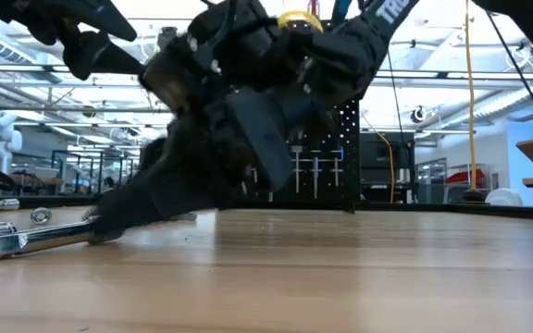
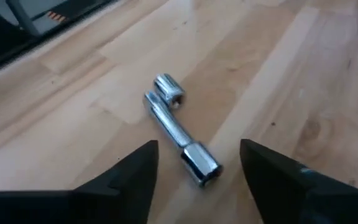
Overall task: Hang tools onto peg board
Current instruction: Put the silver extension bar into the black bin on the peg board
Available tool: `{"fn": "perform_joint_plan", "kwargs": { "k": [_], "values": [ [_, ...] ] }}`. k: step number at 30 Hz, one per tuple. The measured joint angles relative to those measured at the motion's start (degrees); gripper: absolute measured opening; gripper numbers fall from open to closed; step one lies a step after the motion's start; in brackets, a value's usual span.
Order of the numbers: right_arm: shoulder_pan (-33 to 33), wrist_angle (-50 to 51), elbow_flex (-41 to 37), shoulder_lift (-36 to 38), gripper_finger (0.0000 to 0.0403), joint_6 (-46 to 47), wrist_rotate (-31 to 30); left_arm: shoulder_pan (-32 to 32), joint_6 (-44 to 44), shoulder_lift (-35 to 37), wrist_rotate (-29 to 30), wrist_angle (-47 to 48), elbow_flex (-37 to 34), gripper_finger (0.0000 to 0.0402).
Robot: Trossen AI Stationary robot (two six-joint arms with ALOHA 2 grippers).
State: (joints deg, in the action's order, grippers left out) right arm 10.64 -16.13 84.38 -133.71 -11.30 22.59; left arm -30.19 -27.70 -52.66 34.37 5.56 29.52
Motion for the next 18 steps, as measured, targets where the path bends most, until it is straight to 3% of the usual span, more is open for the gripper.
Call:
{"fn": "perform_joint_plan", "kwargs": {
  "k": [6, 13, 18],
  "values": [
    [-0.68, 2.01, 0.12, -1.03, 0.0157, 3.35, 1.18, -0.89, 0.05, -0.02, 0.09, -0.04, 0.0, 0.0294],
    [-0.73, 3.59, 0.15, -0.96, 0.0043, 4.61, 0.96, -1.08, 1.25, -0.02, 0.22, -0.06, 0.0, 0.0294],
    [-0.7, 4.42, 0.11, -0.94, 0.004, 5.37, 1.42, -1.1, 1.57, -0.02, 0.22, -0.06, 0.0, 0.0294]
  ]
}}
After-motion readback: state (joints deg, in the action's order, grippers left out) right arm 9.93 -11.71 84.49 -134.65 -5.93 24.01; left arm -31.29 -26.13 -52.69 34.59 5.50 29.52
